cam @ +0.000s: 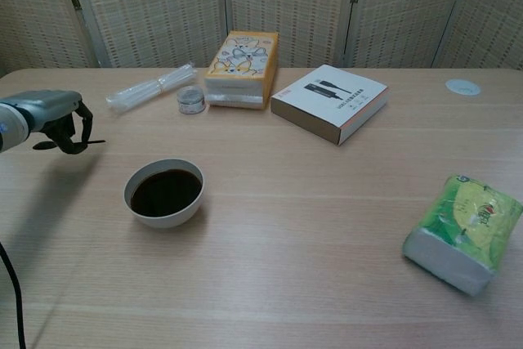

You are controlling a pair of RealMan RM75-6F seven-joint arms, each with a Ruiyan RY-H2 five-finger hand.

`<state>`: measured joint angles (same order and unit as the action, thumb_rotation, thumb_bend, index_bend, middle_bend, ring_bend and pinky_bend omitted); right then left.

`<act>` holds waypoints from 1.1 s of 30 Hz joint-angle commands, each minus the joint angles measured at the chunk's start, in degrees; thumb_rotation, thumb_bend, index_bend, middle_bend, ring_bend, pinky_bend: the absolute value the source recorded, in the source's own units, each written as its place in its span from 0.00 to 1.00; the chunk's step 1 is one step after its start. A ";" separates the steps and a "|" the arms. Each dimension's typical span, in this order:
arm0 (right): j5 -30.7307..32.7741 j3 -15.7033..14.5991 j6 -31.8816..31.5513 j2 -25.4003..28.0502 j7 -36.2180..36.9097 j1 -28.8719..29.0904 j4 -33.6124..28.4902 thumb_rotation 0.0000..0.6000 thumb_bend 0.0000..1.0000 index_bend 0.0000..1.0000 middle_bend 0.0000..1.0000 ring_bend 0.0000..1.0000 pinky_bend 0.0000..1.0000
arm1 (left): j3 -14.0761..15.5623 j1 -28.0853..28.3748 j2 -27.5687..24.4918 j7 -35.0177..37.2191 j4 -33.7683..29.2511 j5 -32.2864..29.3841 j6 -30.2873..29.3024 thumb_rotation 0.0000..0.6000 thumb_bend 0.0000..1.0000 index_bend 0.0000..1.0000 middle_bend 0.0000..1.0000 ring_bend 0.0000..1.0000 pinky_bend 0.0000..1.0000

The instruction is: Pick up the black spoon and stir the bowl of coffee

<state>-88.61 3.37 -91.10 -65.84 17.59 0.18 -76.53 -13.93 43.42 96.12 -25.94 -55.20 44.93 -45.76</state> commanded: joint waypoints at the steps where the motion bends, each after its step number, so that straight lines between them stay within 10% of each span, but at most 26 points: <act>1: -0.12 0.00 -0.15 0.14 -0.17 -0.03 -0.26 1.00 0.17 0.09 0.21 0.34 0.21 | -1.87 -1.50 -4.02 5.14 -6.11 2.75 -2.15 1.00 0.46 0.65 1.00 0.95 1.00; 16: -1.20 -0.18 -0.58 0.42 -1.39 0.23 -1.65 1.00 0.17 0.09 0.21 0.34 0.21 | -6.39 -7.56 -16.91 31.86 -32.59 15.88 -3.64 1.00 0.46 0.65 1.00 0.95 1.00; 33: -1.59 -0.23 -2.59 1.74 -1.68 -0.84 -2.99 1.00 0.17 0.09 0.21 0.34 0.21 | -2.83 -8.54 -9.26 45.96 -34.75 23.62 -7.11 1.00 0.46 0.65 1.00 0.95 1.00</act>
<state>-90.19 3.15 -93.67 -64.12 15.92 -0.65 -79.50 -17.34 34.91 85.82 19.57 -90.59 68.09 -52.22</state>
